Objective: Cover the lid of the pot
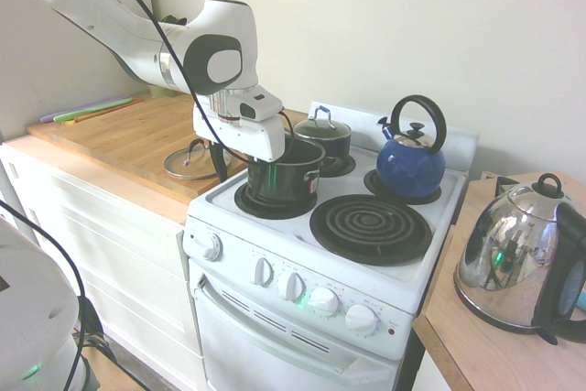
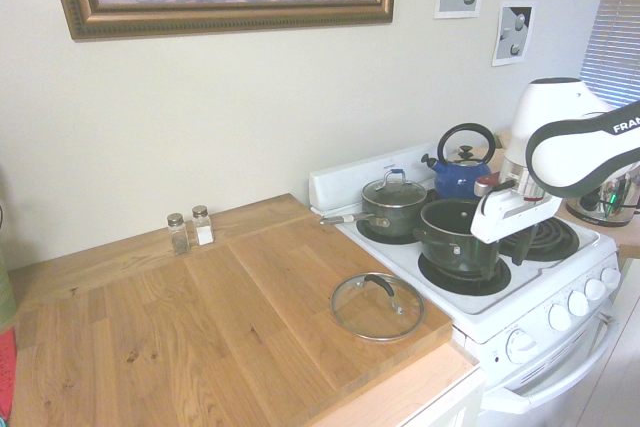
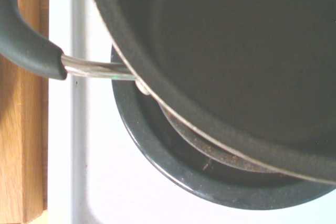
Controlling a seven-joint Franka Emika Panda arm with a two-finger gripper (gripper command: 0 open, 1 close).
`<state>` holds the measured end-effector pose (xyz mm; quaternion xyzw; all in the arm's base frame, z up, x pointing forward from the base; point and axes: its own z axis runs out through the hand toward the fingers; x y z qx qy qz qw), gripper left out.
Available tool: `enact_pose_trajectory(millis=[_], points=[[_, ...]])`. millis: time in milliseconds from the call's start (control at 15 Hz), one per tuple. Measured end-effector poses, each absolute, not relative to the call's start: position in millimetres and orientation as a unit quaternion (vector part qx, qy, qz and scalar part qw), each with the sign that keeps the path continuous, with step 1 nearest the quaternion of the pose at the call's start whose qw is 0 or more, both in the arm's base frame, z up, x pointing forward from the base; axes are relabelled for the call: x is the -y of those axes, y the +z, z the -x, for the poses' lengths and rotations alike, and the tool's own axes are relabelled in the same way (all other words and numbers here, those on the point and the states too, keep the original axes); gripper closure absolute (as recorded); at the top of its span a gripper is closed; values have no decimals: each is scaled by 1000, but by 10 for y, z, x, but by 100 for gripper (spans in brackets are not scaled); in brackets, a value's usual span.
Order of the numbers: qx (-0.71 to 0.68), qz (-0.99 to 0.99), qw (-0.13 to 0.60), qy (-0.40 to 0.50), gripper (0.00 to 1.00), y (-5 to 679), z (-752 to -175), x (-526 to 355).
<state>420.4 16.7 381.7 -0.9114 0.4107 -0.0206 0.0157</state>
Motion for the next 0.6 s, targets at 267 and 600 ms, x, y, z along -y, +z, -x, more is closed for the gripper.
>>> enact_pose_trajectory(millis=[267,600], points=[[-402,915,6,-20,0,3780,-4212,-171],[-372,928,-3,-24,0,3934,-4086,-719]])
